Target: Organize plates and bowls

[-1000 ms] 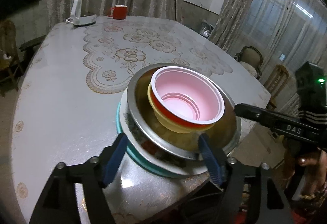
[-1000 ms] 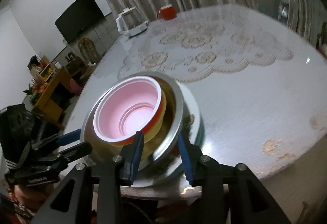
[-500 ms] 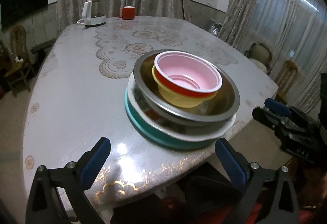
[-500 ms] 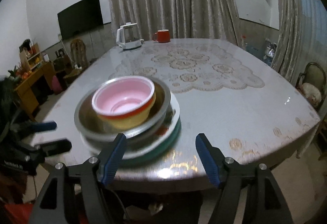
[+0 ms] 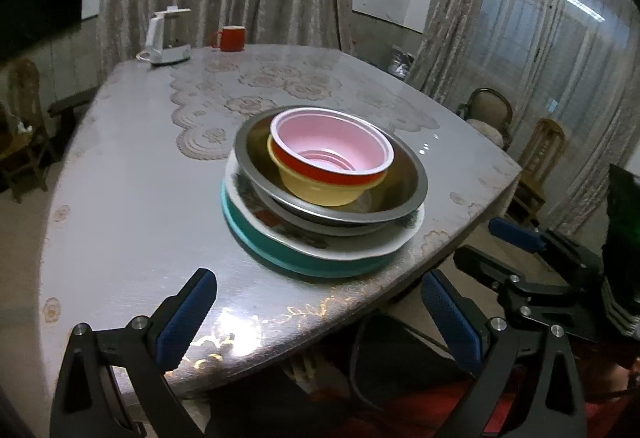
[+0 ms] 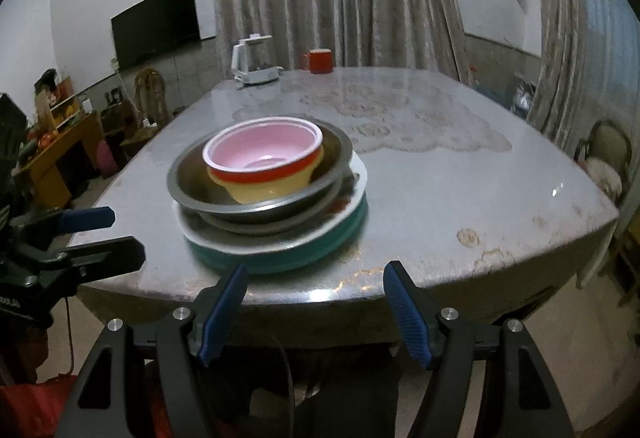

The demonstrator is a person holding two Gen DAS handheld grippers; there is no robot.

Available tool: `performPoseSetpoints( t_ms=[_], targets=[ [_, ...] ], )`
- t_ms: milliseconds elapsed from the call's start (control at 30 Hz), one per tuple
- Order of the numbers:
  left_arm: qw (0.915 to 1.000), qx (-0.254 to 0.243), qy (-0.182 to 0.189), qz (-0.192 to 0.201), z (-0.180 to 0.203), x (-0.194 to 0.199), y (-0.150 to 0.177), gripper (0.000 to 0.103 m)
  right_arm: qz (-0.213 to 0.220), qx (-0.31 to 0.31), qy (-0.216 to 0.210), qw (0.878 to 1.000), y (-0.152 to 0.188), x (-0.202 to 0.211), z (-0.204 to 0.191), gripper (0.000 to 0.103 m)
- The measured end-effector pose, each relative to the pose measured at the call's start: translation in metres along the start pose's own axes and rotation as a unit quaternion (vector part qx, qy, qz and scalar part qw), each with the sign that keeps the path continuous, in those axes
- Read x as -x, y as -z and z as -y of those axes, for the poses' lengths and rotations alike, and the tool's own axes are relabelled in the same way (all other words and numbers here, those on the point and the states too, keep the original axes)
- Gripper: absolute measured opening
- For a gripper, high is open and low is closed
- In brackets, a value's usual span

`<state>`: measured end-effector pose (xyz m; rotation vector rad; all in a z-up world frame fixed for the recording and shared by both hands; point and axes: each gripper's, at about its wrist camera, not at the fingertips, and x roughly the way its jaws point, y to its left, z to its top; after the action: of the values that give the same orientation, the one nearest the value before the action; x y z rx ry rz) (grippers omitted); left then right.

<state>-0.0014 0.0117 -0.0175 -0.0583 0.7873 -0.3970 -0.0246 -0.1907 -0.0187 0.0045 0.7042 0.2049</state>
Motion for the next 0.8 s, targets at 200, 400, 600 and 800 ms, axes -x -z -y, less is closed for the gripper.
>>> performPoseSetpoints(
  t_ms=[200, 400, 600, 800],
  targets=[
    [0.9997, 0.010, -0.018, 0.016, -0.005, 0.008, 0.004, 0.103, -0.005, -0.005, -0.001, 1.000, 0.000, -0.002, 0.000, 0.071],
    [0.9996, 0.008, -0.027, 0.009, -0.005, 0.003, 0.006, 0.103, -0.009, 0.001, 0.000, 1.000, 0.002, -0.002, -0.004, 0.072],
    [0.9994, -0.007, -0.032, 0.012, 0.002, 0.004, 0.007, 0.103, -0.010, 0.002, 0.000, 1.000, 0.002, -0.003, -0.005, 0.072],
    [0.9972, -0.032, -0.066, 0.010, 0.010, 0.003, 0.005, 0.103, -0.013, 0.000, -0.001, 1.000, 0.003, -0.004, -0.005, 0.072]
  ],
)
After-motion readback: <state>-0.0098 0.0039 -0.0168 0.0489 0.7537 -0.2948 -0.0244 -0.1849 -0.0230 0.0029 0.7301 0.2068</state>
